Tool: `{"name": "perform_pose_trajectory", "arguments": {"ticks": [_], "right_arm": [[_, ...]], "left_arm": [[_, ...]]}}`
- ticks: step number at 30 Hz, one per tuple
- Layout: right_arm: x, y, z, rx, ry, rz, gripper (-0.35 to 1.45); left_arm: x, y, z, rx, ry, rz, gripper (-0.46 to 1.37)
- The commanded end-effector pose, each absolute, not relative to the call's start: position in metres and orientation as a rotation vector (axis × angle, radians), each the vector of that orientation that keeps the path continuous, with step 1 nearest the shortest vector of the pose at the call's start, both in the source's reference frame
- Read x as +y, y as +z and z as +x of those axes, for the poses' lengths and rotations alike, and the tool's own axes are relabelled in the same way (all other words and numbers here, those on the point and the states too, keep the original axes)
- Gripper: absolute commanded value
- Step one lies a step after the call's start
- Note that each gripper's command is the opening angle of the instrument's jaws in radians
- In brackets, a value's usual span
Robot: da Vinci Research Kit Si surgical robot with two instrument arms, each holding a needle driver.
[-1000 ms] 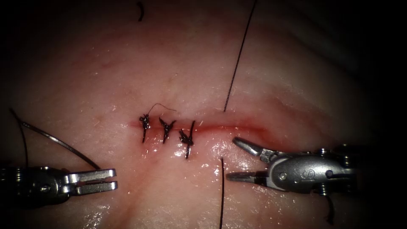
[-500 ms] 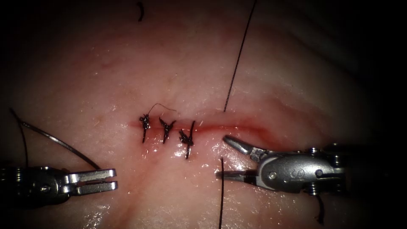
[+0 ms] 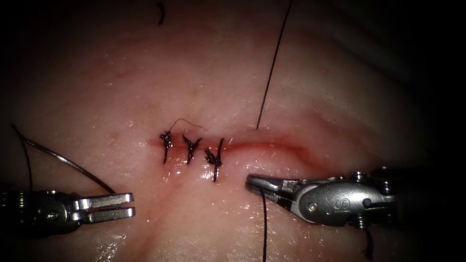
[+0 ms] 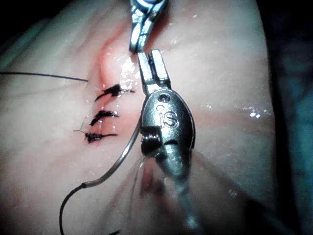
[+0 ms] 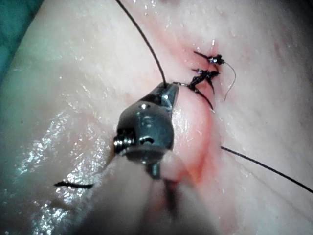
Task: Wound Closure
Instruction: Use the right tool to pull the suture through the wound
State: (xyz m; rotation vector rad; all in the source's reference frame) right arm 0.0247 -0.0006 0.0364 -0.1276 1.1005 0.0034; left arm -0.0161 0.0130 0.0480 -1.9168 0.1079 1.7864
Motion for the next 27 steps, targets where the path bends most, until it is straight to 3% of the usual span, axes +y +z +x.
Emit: {"name": "perform_pose_trajectory", "arguments": {"ticks": [1, 27], "right_arm": [[-0.001, 0.036, 0.0248, 1.102, -0.006, -0.122, -0.35], [-0.014, 0.027, 0.0317, 1.101, -0.157, -0.016, -0.35]], "left_arm": [[0.013, 0.048, -0.0162, 0.106, 1.787, -1.918, -0.35], [0.013, 0.048, -0.0164, 0.107, 1.791, -1.918, -0.35]]}}
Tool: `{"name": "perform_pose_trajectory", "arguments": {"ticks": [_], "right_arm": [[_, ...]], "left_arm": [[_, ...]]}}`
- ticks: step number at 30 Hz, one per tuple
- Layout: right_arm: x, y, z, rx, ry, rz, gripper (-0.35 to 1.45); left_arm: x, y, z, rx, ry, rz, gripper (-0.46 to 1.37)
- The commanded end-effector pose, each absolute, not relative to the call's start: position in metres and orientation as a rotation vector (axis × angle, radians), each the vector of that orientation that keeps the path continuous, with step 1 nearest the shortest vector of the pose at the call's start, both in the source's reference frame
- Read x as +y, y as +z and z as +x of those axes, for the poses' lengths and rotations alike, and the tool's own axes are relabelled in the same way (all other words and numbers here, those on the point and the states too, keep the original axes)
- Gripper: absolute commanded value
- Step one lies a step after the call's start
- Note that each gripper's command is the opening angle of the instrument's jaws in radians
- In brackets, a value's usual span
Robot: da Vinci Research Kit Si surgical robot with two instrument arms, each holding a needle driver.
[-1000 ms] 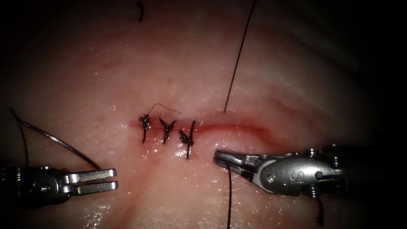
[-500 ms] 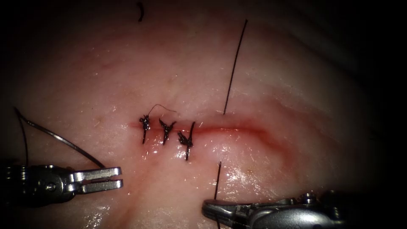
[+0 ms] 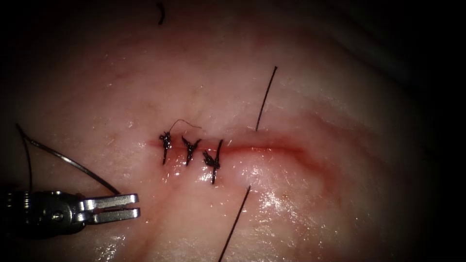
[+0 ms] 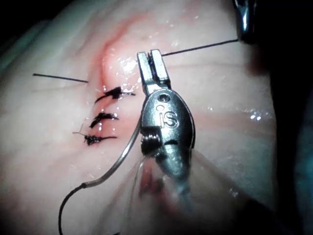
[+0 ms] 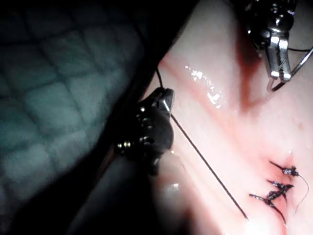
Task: Wound Closure
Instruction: Use the right tool to pull the suture through the wound
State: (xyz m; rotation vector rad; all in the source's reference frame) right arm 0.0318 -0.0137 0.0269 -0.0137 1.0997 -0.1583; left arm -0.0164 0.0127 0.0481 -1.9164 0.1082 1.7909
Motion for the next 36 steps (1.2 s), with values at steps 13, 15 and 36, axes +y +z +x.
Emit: {"name": "perform_pose_trajectory", "arguments": {"ticks": [13, 15, 36], "right_arm": [[-0.0171, 0.0263, 0.0325, 1.1, -0.171, 0.005, -0.35], [-0.0171, 0.0261, 0.0325, 1.1, -0.166, 0.009, -0.35], [-0.0104, 0.0252, 0.025, 1.091, 0.085, -0.133, 1.31]], "left_arm": [[0.0126, 0.0481, -0.0163, 0.107, 1.792, -1.919, -0.35], [0.0125, 0.0481, -0.0163, 0.107, 1.792, -1.919, -0.35], [0.0125, 0.0482, -0.0167, 0.116, 1.796, -1.92, -0.35]]}}
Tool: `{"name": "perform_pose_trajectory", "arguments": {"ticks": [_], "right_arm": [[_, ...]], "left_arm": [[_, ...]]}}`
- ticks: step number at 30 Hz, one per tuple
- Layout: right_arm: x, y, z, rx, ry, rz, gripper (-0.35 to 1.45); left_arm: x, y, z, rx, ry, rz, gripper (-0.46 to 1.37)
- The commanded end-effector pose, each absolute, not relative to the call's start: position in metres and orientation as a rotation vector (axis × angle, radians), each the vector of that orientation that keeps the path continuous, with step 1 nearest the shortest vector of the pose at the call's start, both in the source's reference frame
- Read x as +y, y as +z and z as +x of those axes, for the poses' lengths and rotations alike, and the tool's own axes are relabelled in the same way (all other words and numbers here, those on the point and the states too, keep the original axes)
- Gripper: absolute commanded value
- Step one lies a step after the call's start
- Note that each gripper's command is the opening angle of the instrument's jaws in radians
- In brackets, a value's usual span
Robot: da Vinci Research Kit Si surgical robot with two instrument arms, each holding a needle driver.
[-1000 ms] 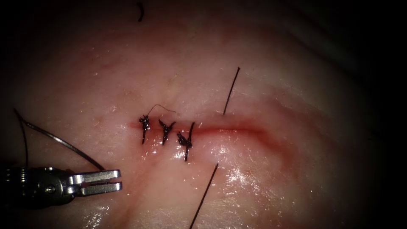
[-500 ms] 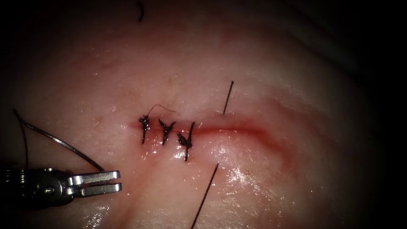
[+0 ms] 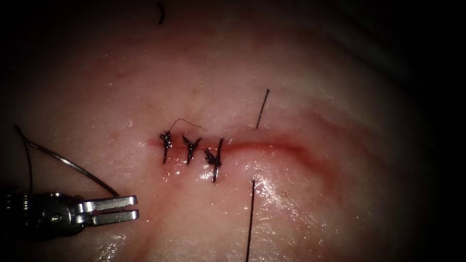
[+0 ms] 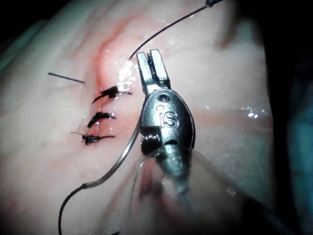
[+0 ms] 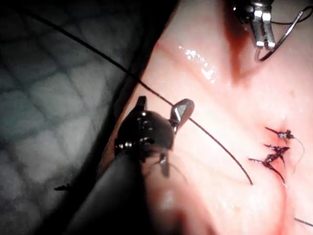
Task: Wound Closure
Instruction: Use the right tool to pull the suture through the wound, then adjust suture tail with the right gripper
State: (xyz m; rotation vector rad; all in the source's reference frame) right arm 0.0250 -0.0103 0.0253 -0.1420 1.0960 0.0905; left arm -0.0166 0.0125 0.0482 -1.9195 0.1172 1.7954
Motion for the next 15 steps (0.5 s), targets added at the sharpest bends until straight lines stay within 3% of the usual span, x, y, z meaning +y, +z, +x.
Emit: {"name": "perform_pose_trajectory", "arguments": {"ticks": [1, 15], "right_arm": [[-0.0101, 0.0254, 0.0241, 1.081, 0.088, -0.132, 1.29], [-0.0061, 0.0261, 0.0188, 0.994, 0.162, -0.131, 1.21]], "left_arm": [[0.0125, 0.0482, -0.0168, 0.117, 1.796, -1.92, -0.35], [0.0127, 0.0482, -0.0171, 0.118, 1.795, -1.916, -0.35]]}}
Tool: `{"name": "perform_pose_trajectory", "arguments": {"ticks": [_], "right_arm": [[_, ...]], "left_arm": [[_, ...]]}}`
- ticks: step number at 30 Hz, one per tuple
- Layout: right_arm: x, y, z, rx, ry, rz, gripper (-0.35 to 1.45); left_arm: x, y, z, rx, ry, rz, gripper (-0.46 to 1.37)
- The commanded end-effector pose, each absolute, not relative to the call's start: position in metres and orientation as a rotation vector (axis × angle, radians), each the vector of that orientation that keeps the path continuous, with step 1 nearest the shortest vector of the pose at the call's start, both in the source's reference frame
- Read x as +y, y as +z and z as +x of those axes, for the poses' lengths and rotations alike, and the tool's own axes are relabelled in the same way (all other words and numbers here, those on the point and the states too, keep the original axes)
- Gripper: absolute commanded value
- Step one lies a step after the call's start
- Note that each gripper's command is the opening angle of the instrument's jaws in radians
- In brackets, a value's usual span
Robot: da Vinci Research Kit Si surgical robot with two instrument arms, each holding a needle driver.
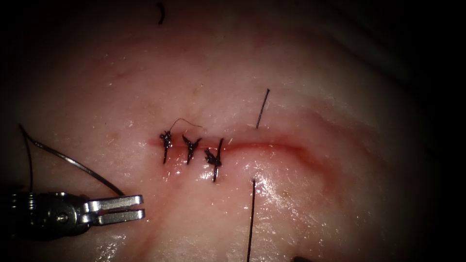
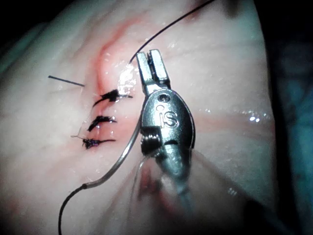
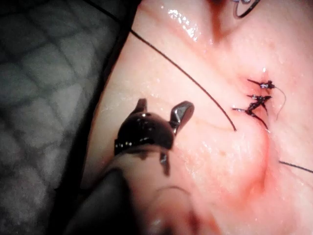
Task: Wound Closure
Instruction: Adjust suture tail with the right gripper
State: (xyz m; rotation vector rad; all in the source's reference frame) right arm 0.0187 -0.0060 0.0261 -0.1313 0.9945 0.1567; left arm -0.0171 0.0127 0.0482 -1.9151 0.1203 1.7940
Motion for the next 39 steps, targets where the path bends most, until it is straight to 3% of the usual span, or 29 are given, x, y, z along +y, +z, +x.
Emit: {"name": "perform_pose_trajectory", "arguments": {"ticks": [1, 13, 18, 19, 21, 39], "right_arm": [[-0.005, 0.026, 0.0186, 0.992, 0.18, -0.137, 1.21], [0.002, 0.032, 0.0187, 0.968, 0.531, -0.038, 0.98], [0.004, 0.034, 0.0195, 0.98, 0.82, 0.064, 0.36], [0.004, 0.035, 0.0198, 0.977, 0.872, 0.087, -0.01], [0.005, 0.035, 0.0201, 0.974, 0.915, 0.103, -0.35], [0.007, 0.041, 0.0231, 0.934, 0.984, 0.084, -0.35]], "left_arm": [[0.013, 0.048, -0.0172, 0.118, 1.795, -1.916, -0.35], [0.013, 0.048, -0.0172, 0.118, 1.795, -1.917, -0.35], [0.013, 0.048, -0.0167, 0.115, 1.795, -1.92, -0.35], [0.012, 0.048, -0.0165, 0.114, 1.795, -1.921, -0.35], [0.012, 0.048, -0.0164, 0.112, 1.795, -1.922, -0.35], [0.012, 0.048, -0.016, 0.11, 1.791, -1.927, -0.35]]}}
